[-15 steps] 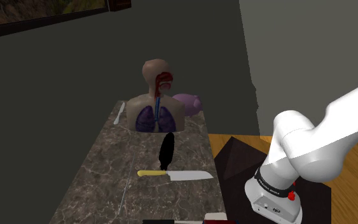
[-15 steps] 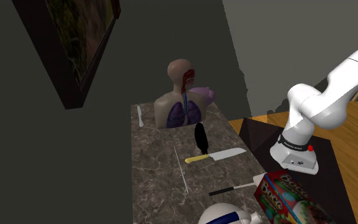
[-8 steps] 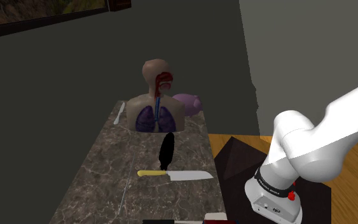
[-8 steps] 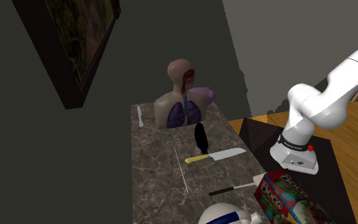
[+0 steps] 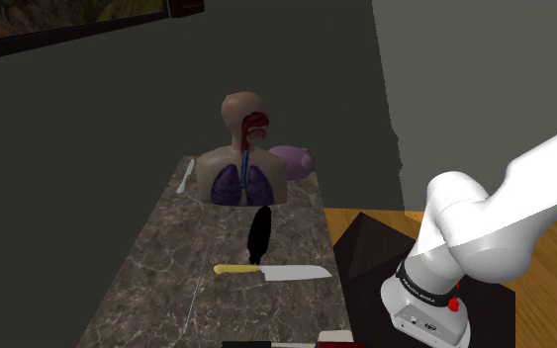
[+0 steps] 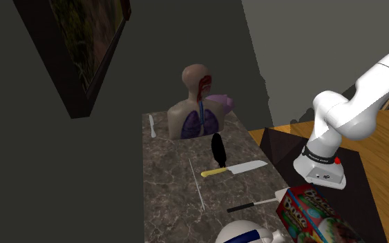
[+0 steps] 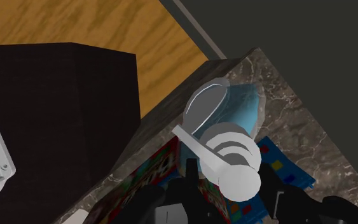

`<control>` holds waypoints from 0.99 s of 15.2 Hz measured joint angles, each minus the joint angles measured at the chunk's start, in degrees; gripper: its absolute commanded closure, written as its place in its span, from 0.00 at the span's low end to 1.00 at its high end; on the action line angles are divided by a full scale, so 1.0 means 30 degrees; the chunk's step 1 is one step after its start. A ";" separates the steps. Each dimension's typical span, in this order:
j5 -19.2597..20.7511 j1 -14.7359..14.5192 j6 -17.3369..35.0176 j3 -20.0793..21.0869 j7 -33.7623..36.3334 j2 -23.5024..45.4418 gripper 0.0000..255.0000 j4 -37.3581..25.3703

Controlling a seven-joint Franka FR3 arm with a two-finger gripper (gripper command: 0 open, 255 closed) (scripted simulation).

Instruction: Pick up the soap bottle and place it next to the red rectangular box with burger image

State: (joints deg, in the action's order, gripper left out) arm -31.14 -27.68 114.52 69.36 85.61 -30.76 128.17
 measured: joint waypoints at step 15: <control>0.0204 -0.0555 -0.1345 -0.1190 -0.0031 -0.0402 0.00 -0.0755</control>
State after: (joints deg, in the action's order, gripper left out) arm -30.53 -29.35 110.49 65.79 85.51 -31.97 125.90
